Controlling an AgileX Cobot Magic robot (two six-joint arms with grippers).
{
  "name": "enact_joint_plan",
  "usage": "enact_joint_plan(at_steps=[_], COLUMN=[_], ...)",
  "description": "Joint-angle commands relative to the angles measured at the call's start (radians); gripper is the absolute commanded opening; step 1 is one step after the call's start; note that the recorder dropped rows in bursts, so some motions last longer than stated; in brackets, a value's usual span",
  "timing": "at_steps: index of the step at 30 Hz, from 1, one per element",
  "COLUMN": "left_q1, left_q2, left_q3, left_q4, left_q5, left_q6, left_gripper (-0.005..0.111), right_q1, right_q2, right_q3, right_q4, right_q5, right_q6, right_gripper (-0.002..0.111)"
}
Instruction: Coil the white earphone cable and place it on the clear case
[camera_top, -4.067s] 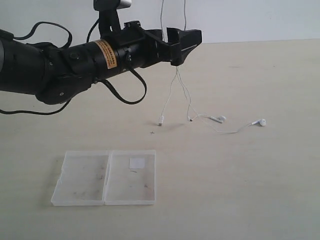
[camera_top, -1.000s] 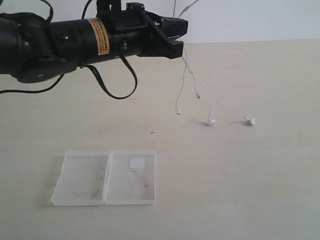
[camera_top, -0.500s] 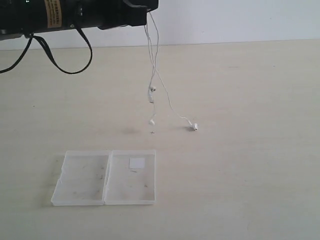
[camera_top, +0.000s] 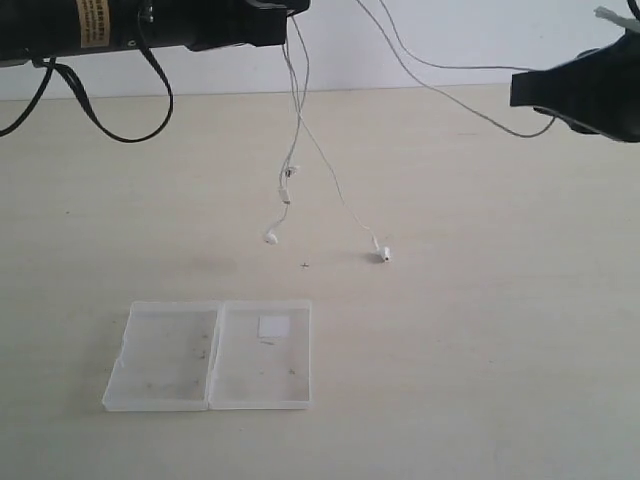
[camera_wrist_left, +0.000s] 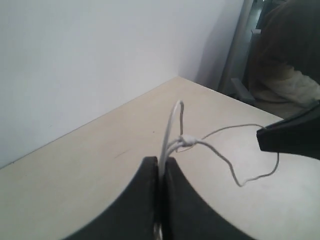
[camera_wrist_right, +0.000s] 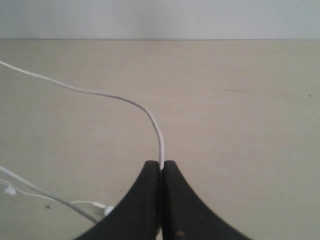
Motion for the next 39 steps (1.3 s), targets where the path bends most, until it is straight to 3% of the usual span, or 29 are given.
enact_joint_plan(at_steps=[1, 5, 7, 12, 20, 26, 34, 39], left_q1=[0.001, 0.001, 0.001, 0.001, 0.001, 0.001, 0.001, 0.001], left_q2=[-0.034, -0.090, -0.099, -0.100, -0.102, -0.102, -0.102, -0.102], left_q3=[-0.003, -0.003, -0.003, -0.003, -0.003, -0.003, -0.003, -0.003], left_q4=[0.000, 0.000, 0.006, 0.055, 0.096, 0.096, 0.096, 0.096], left_q5=[0.007, 0.007, -0.008, -0.011, -0.033, -0.066, -0.110, -0.116], left_q6=[-0.046, -0.075, -0.127, -0.134, -0.164, -0.184, -0.184, -0.184], left_gripper=[0.000, 0.000, 0.000, 0.000, 0.000, 0.000, 0.000, 0.000], right_q1=[-0.004, -0.004, -0.004, -0.004, -0.004, -0.004, -0.004, -0.004], right_q2=[-0.004, -0.004, -0.004, 0.025, 0.170, 0.243, 0.301, 0.327], right_q3=[0.020, 0.020, 0.020, 0.020, 0.020, 0.018, 0.018, 0.018], right_q4=[0.016, 0.162, 0.365, 0.591, 0.741, 0.825, 1.055, 1.072], right_q5=[0.034, 0.145, 0.164, 0.294, 0.434, 0.432, 0.434, 0.434], right_q6=[-0.052, -0.283, -0.478, -0.769, -0.995, -1.111, -1.407, -1.483], right_gripper=[0.000, 0.000, 0.000, 0.000, 0.000, 0.000, 0.000, 0.000])
